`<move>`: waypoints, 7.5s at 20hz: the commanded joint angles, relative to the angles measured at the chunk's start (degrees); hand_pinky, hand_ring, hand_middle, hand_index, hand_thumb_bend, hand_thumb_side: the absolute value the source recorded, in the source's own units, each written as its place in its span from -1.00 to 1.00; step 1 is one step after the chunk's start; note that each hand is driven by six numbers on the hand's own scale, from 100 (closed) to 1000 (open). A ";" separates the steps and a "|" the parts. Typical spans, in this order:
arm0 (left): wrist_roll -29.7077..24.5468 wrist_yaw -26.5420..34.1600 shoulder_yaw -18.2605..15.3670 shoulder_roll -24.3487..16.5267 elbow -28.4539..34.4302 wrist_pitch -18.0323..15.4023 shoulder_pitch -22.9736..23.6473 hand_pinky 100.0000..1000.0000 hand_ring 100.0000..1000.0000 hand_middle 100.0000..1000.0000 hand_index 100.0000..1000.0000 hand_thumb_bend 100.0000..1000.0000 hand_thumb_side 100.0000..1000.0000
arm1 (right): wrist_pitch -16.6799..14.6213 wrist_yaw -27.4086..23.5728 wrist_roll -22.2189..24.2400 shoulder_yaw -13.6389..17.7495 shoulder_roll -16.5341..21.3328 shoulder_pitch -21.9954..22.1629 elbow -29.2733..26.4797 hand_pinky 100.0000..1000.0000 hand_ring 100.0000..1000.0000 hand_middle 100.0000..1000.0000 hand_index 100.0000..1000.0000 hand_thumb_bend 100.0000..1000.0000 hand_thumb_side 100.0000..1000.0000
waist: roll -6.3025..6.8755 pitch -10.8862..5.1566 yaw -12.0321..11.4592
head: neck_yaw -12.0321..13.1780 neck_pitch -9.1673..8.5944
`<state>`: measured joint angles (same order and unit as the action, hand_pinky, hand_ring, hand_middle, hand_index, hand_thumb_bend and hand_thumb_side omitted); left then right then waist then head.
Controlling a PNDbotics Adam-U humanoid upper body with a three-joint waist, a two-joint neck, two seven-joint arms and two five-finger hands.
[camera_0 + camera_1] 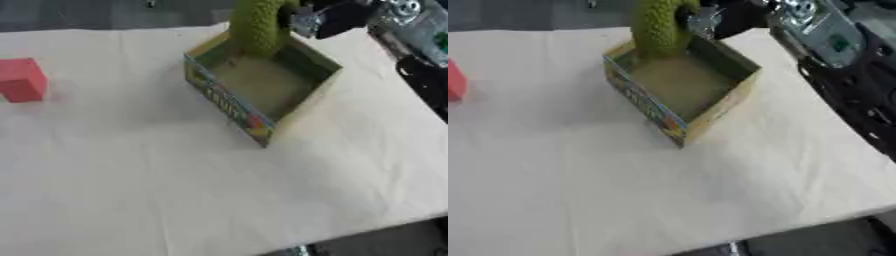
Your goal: Pick up the objects with one hand, pass them to the other hand, and then place them into the box on the other side of the table.
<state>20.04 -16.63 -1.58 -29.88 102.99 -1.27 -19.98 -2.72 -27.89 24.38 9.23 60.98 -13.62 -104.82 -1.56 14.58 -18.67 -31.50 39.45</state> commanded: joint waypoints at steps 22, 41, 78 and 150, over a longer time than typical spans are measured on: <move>1.73 0.77 -1.48 -0.84 2.07 -0.30 -1.06 0.12 0.09 0.07 0.26 -0.55 0.46 | -6.26 18.54 -2.72 -0.38 -1.30 2.21 10.37 0.60 0.70 0.09 0.19 -1.00 -0.90 | -0.15 1.97 -1.38 | -0.22 -1.53; 1.86 0.42 -1.94 -0.13 1.90 -0.58 -0.76 0.10 0.09 0.06 0.19 -0.49 0.52 | -11.00 29.90 -1.91 0.37 -1.99 0.37 13.30 1.00 1.00 1.00 1.00 -1.00 -0.29 | 0.03 1.18 -0.83 | 1.17 -0.15; -35.06 -4.11 1.24 -20.98 -26.91 -5.53 -23.60 0.33 0.32 0.31 0.52 -0.61 0.55 | -7.70 -20.51 -0.44 10.40 -14.64 14.14 -9.77 1.00 1.00 1.00 1.00 -1.00 0.02 | 1.93 -0.55 5.31 | 24.24 1.06; -44.40 -44.48 -4.22 -8.74 -68.18 -8.11 -50.11 0.61 0.62 0.49 0.61 -0.02 -1.00 | -7.85 -11.79 0.78 9.90 -19.19 13.08 -9.77 1.00 1.00 1.00 1.00 -1.00 0.01 | -1.66 4.79 10.97 | 31.31 -4.49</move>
<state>-24.56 -61.53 -5.20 -36.76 33.83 -9.49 -68.65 -10.34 -40.11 24.99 18.66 40.78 -0.46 -113.44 -2.56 19.50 -7.80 -0.40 35.64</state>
